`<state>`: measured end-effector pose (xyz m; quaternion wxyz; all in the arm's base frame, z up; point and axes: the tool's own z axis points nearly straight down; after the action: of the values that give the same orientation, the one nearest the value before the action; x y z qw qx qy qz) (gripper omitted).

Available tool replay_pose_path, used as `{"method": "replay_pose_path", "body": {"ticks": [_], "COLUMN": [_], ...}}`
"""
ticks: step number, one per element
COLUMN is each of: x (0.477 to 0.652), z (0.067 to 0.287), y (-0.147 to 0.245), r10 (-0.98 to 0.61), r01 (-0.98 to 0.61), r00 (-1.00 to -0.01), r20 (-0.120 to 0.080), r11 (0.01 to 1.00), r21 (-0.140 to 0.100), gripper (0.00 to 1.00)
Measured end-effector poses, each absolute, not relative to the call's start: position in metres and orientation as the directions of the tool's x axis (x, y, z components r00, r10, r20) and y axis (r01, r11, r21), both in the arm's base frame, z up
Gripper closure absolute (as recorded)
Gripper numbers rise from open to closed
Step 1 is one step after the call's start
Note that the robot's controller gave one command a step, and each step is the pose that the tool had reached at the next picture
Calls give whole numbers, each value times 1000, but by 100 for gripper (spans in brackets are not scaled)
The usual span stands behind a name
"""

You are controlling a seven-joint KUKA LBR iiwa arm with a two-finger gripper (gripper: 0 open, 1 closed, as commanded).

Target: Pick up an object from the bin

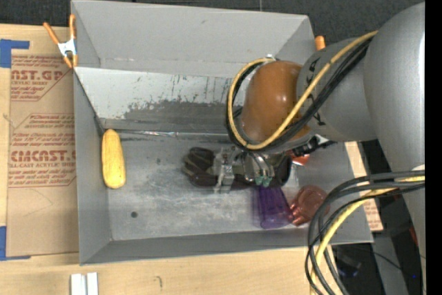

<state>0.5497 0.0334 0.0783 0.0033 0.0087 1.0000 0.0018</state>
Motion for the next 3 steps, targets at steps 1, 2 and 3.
{"method": "replay_pose_path", "body": {"ticks": [1,2,3], "x": [549,550,550], "z": [95,112,124], "y": [34,34,34], "r10": [17,17,17], "r01": [17,17,17], "r00": [-1000,-1000,-1000], "r20": [0,-3,-3], "r11": [1000,1000,1000], "r21": [3,3,3], "gripper": [100,100,100]}}
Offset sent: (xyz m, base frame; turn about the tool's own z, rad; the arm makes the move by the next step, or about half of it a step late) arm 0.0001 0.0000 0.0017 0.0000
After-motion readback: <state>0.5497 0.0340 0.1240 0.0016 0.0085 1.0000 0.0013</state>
